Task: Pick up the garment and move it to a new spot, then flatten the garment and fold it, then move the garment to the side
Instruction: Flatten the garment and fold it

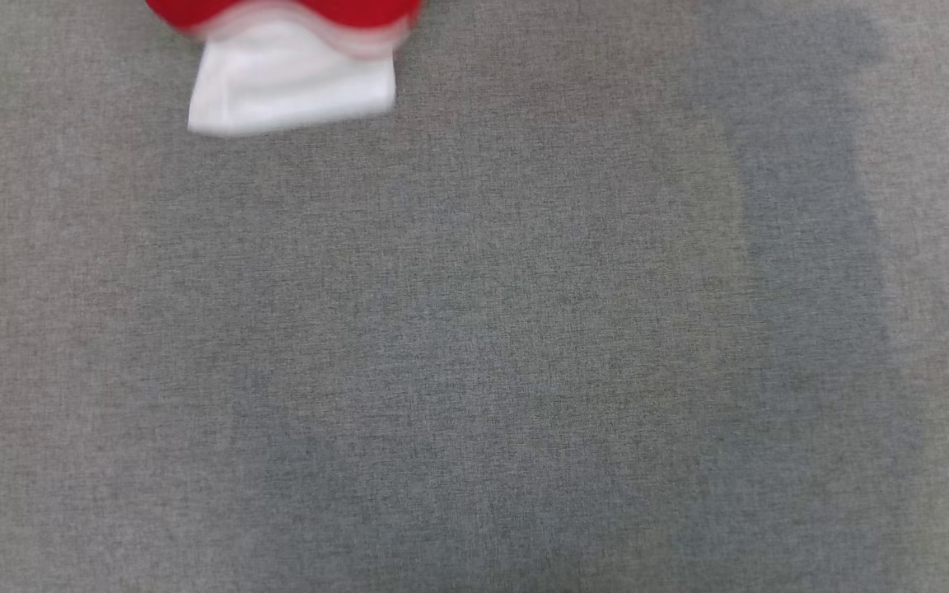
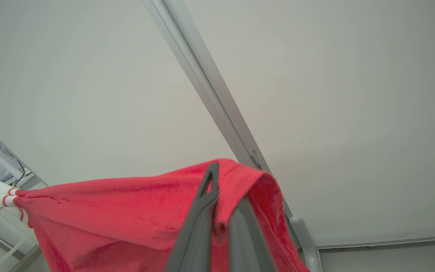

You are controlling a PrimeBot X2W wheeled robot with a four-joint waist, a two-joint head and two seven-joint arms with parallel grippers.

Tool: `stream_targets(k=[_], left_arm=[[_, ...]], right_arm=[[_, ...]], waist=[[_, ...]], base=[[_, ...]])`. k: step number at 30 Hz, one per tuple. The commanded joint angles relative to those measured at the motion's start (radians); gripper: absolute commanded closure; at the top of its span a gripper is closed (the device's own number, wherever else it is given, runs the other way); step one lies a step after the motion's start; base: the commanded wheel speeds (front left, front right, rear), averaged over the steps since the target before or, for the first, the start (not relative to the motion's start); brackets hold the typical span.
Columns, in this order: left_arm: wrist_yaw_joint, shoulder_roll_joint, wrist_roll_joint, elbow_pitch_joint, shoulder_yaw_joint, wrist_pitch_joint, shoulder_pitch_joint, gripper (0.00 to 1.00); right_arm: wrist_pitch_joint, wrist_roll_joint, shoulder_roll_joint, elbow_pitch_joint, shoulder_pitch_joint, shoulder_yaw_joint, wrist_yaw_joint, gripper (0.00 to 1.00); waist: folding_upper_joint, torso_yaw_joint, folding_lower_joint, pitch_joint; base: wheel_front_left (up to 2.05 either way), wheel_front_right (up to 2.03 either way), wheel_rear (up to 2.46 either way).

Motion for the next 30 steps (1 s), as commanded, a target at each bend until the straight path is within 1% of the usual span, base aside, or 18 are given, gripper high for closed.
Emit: stream_targets(k=[1,4,9,12,13,16,18,20,21,23,26,30], left_arm=[[-0.003,-0.007,0.002,0.039,0.002,-0.01,-0.04,1.0],[-0.004,-0.028,0.002,0.138,-0.011,-0.022,-0.136,1.0],[-0.007,-0.063,-0.021,0.258,-0.035,-0.042,-0.211,1.0],[-0.006,-0.081,-0.062,0.3,-0.06,-0.038,-0.2,1.0],[-0.006,-0.086,-0.094,0.316,-0.059,-0.024,-0.188,1.0],[-0.006,-0.093,-0.167,0.317,-0.12,0.038,-0.134,1.0],[-0.006,-0.078,-0.21,0.291,-0.162,0.07,-0.088,1.0],[-0.006,-0.048,-0.253,0.257,-0.204,0.097,-0.041,1.0],[-0.006,-0.048,-0.253,0.257,-0.204,0.097,-0.041,1.0],[-0.006,-0.017,-0.303,0.228,-0.241,0.138,0.02,1.0],[-0.006,0.029,-0.383,0.168,-0.288,0.197,0.112,1.0],[-0.006,0.104,-0.5,0.055,-0.343,0.293,0.261,1.0]], right_arm=[[-0.019,0.013,-0.008,0.03,-0.037,-0.007,0.002,1.0],[-0.037,0.03,-0.016,0.109,-0.122,0.005,0.002,1.0],[-0.06,0.042,-0.028,0.205,-0.201,0.061,0.002,1.0],[-0.059,0.049,-0.033,0.234,-0.208,0.114,0.002,1.0],[-0.059,0.054,-0.035,0.24,-0.209,0.129,0.002,1.0],[-0.027,0.086,-0.042,0.244,-0.164,0.208,0.002,1.0],[-0.008,0.098,-0.068,0.224,-0.119,0.259,0.002,1.0],[0.007,0.133,-0.082,0.202,-0.074,0.286,0.002,1.0],[0.007,0.133,-0.082,0.202,-0.074,0.286,0.002,1.0],[0.014,0.161,-0.097,0.181,-0.01,0.314,0.002,1.0],[0.029,0.205,-0.121,0.153,0.095,0.35,0.002,1.0],[0.087,0.262,-0.136,0.126,0.237,0.411,0.002,1.0]], waist=[[0.0,-0.003,0.0,0.001],[0.0,-0.002,0.0,-0.001],[0.0,0.003,0.0,-0.001],[0.0,0.009,0.0,0.002],[0.0,0.01,0.0,0.006],[0.0,0.023,0.0,0.027],[0.0,0.027,0.0,0.026],[0.0,0.027,0.0,0.021],[0.0,0.027,0.0,0.021],[0.0,0.026,0.0,0.008],[0.0,0.024,0.0,-0.033],[0.0,0.014,0.0,-0.118]], base=[[0.0,0.0,0.0],[0.0,0.0,0.0],[0.0,0.0,0.0],[0.0,0.0,0.0],[0.0,0.0,0.0],[0.0,0.0,0.0],[0.0,0.0,0.0],[0.0,0.0,0.0],[0.0,0.0,0.0],[0.0,0.0,0.0],[0.0,0.0,0.0],[0.0,0.0,0.0]])
